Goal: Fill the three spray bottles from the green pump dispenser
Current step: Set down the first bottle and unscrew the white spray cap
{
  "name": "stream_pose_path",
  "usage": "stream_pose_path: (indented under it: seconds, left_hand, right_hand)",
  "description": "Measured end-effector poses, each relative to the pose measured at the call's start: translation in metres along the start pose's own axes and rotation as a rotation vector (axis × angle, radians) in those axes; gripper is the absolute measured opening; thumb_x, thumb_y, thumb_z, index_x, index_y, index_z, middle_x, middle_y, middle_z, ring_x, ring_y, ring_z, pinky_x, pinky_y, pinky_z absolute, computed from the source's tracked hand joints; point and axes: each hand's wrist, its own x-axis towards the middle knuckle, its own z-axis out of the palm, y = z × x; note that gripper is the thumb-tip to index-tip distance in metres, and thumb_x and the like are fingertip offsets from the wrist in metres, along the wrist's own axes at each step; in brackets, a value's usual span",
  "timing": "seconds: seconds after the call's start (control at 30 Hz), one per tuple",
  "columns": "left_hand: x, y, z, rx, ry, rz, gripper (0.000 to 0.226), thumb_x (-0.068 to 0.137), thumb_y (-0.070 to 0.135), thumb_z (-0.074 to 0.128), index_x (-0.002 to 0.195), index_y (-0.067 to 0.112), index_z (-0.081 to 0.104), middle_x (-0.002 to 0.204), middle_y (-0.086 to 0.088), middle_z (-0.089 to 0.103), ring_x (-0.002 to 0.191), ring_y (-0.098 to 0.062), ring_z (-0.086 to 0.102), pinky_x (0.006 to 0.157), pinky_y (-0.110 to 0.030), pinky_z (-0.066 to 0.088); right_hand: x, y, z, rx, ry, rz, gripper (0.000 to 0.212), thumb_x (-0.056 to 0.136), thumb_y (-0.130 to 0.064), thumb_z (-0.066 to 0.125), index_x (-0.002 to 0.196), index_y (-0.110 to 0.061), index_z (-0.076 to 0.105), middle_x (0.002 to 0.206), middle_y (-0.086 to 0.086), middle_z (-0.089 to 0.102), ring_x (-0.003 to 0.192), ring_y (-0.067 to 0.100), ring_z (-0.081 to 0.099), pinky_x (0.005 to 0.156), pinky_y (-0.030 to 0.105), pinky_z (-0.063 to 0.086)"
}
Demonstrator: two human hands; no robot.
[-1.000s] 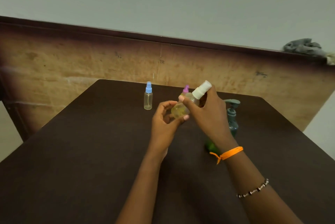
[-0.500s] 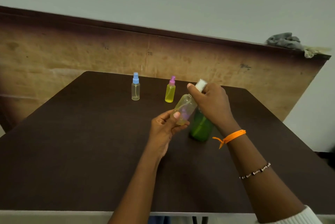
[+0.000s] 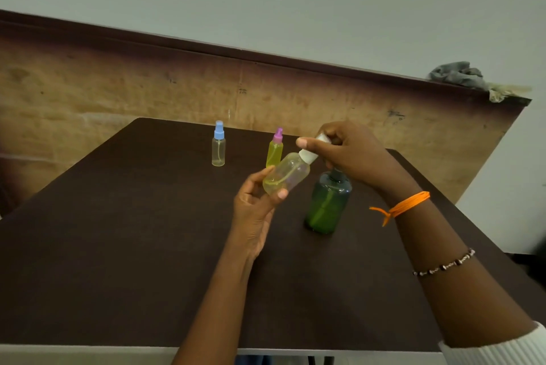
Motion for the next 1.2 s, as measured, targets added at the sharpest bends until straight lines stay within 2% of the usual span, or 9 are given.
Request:
stream_pose_path:
  seconds: [0.1, 0.2, 0.33, 0.43, 0.53, 0.67, 0.8, 0.97, 1.2]
  left_hand:
    - [-0.003, 0.002, 0.001, 0.036, -0.002, -0.032, 0.044, 0.057, 0.014, 0.081, 0.099, 0.015, 0.066, 0.093, 0.003, 0.073, 0.09, -0.01, 0.067, 0.072, -0.018, 0.053]
    - [-0.006, 0.004, 0.005, 0.055, -0.023, -0.091, 0.048, 0.061, 0.041, 0.081, 0.094, 0.008, 0.065, 0.079, -0.003, 0.072, 0.068, -0.009, 0.066, 0.06, -0.018, 0.053]
    - [-0.008, 0.004, 0.009, 0.08, 0.018, -0.172, 0.027, 0.075, 0.031, 0.062, 0.088, 0.007, 0.063, 0.069, -0.005, 0.068, 0.054, -0.006, 0.059, 0.05, -0.015, 0.049]
    - [-0.006, 0.002, 0.006, 0.075, -0.012, -0.132, 0.029, 0.072, 0.023, 0.076, 0.095, 0.01, 0.066, 0.085, -0.002, 0.07, 0.068, -0.008, 0.063, 0.061, -0.018, 0.053]
    - [-0.006, 0.001, 0.006, 0.103, -0.001, -0.131, 0.027, 0.074, 0.017, 0.073, 0.098, 0.011, 0.066, 0.089, -0.004, 0.07, 0.071, -0.009, 0.065, 0.064, -0.019, 0.054]
    - [-0.009, 0.003, 0.011, 0.147, -0.003, -0.205, 0.027, 0.088, 0.03, 0.05, 0.091, 0.007, 0.063, 0.067, -0.006, 0.068, 0.052, -0.006, 0.059, 0.053, -0.015, 0.051]
    - [-0.01, 0.006, 0.013, 0.14, 0.003, -0.319, 0.04, 0.094, 0.039, 0.039, 0.091, 0.005, 0.06, 0.056, -0.005, 0.064, 0.044, -0.006, 0.056, 0.046, -0.014, 0.048]
    - [-0.009, 0.006, 0.012, 0.022, 0.021, -0.329, 0.034, 0.094, 0.034, 0.043, 0.092, 0.005, 0.061, 0.063, -0.006, 0.067, 0.053, -0.007, 0.063, 0.052, -0.015, 0.053]
    - [-0.01, 0.004, 0.011, -0.007, -0.002, -0.275, 0.018, 0.088, 0.01, 0.052, 0.105, 0.008, 0.06, 0.091, -0.004, 0.073, 0.083, -0.015, 0.07, 0.073, -0.021, 0.056]
  right_hand:
    - [0.001, -0.002, -0.005, -0.08, -0.053, -0.023, 0.027, 0.089, -0.032, 0.062, 0.076, -0.009, 0.061, 0.054, -0.002, 0.058, 0.044, -0.002, 0.051, 0.044, 0.008, 0.035]
    - [0.001, -0.003, -0.019, -0.062, -0.186, -0.102, 0.004, 0.086, -0.016, 0.067, 0.086, -0.013, 0.066, 0.075, 0.003, 0.066, 0.061, 0.002, 0.058, 0.053, 0.01, 0.041]
    - [0.002, -0.001, -0.028, -0.082, -0.285, -0.178, 0.03, 0.077, -0.001, 0.072, 0.089, -0.028, 0.064, 0.093, -0.01, 0.064, 0.088, 0.009, 0.06, 0.076, 0.019, 0.048]
    - [0.002, -0.001, -0.023, -0.117, -0.209, -0.089, 0.018, 0.078, -0.025, 0.075, 0.089, -0.025, 0.061, 0.086, -0.002, 0.066, 0.073, 0.01, 0.063, 0.063, 0.019, 0.049]
    - [0.005, 0.001, -0.02, -0.225, -0.22, 0.006, 0.025, 0.086, -0.034, 0.066, 0.082, -0.009, 0.061, 0.067, 0.007, 0.067, 0.055, 0.014, 0.064, 0.052, 0.023, 0.05]
    - [0.005, 0.001, -0.025, -0.138, -0.266, -0.08, 0.009, 0.083, -0.014, 0.07, 0.089, -0.01, 0.064, 0.075, -0.002, 0.066, 0.064, 0.007, 0.063, 0.055, 0.011, 0.045]
    - [0.004, 0.004, -0.033, -0.168, -0.267, -0.209, 0.033, 0.074, 0.004, 0.071, 0.089, -0.024, 0.063, 0.088, -0.009, 0.064, 0.083, 0.008, 0.059, 0.071, 0.021, 0.047]
    - [0.003, 0.006, -0.053, -0.166, -0.119, -0.238, 0.037, 0.072, 0.008, 0.071, 0.091, -0.022, 0.06, 0.095, -0.003, 0.064, 0.093, 0.015, 0.06, 0.078, 0.038, 0.052]
    - [-0.009, 0.025, -0.074, -0.094, 0.066, -0.123, 0.032, 0.075, 0.006, 0.071, 0.093, -0.018, 0.063, 0.092, -0.012, 0.062, 0.094, 0.017, 0.059, 0.084, 0.033, 0.051]
